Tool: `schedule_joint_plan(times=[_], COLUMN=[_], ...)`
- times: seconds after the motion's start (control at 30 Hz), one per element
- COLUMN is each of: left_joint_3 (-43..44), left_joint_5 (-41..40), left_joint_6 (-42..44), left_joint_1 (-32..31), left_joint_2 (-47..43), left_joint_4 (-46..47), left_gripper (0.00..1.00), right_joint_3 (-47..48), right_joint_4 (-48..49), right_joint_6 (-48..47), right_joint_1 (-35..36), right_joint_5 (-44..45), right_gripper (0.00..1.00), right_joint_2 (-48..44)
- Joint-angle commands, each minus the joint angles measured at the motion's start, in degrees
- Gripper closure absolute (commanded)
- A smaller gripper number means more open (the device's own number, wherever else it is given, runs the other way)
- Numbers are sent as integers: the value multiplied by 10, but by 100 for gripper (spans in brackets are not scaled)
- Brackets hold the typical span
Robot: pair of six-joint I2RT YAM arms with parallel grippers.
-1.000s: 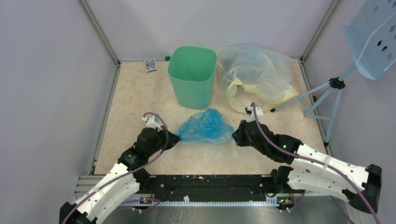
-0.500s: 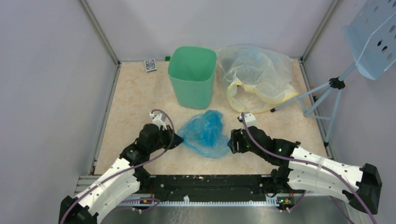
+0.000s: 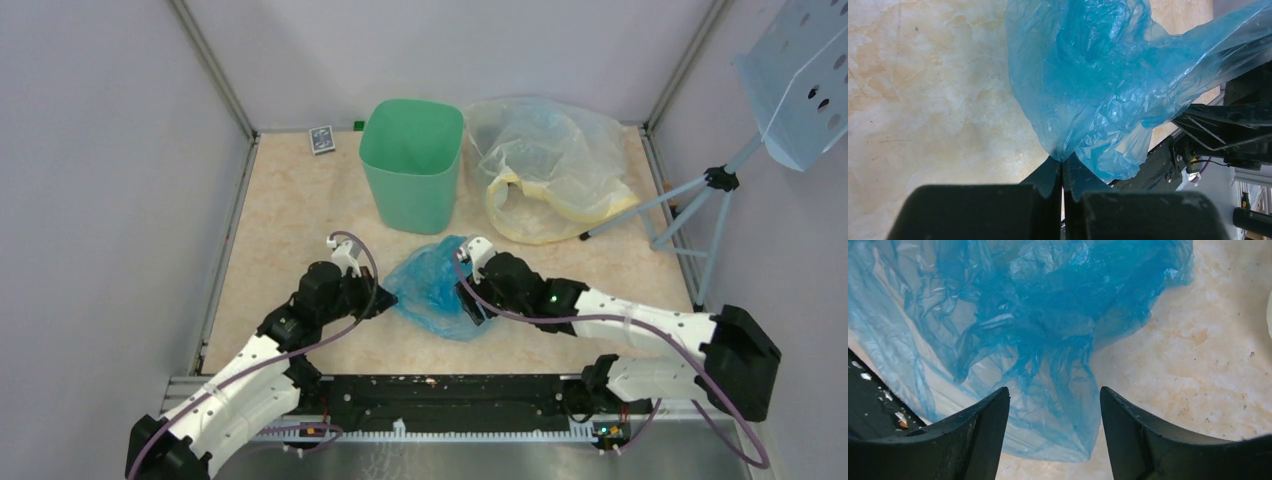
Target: Put the trash bags into the trash bin
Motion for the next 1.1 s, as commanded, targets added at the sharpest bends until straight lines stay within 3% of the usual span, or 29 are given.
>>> schedule_joint_plan(times=[0.0, 0.03, 0.13, 0.2, 0.33, 0.4, 0.47, 0.6, 0.77, 0.87, 0.97, 1.07], left_joint_3=[29, 32, 45, 58, 115, 144, 162, 173, 202, 234, 226, 210], left_joint_5=[11, 10, 9, 9, -32, -71, -104, -135, -237, -283, -261, -228], left_joint_6=[16, 18, 27, 36, 52, 53, 50, 40, 10, 3, 16, 16], left_joint_1=[1, 2, 1, 2, 1, 1, 1, 1, 0, 1, 1, 0], left_joint_2=[7, 7, 14, 20, 34, 36, 30, 12, 16, 26, 30, 50], left_joint_4=[29, 27, 15, 7, -63, -111, -151, -190, -267, -302, -269, -228], left_gripper=[100, 100, 94, 82, 40, 26, 19, 16, 14, 19, 25, 26], right_joint_3=[61, 79, 118, 136, 179, 191, 200, 211, 205, 202, 200, 197], right_joint_4=[56, 46, 35, 28, -14, -21, -22, -18, 9, 13, 18, 23], right_joint_6=[-38, -32, -9, 18, 79, 102, 119, 138, 143, 143, 143, 145], right_joint_1=[-14, -15, -16, -18, -40, -48, -49, -49, -49, -49, -49, -49], right_joint_5=[-11, -11, -18, -10, -22, -40, -53, -69, -90, -90, -105, -112], right_gripper=[35, 41, 76, 98, 100, 100, 100, 100, 100, 100, 100, 100], right_joint_2=[63, 76, 90, 83, 73, 69, 70, 80, 81, 85, 90, 91])
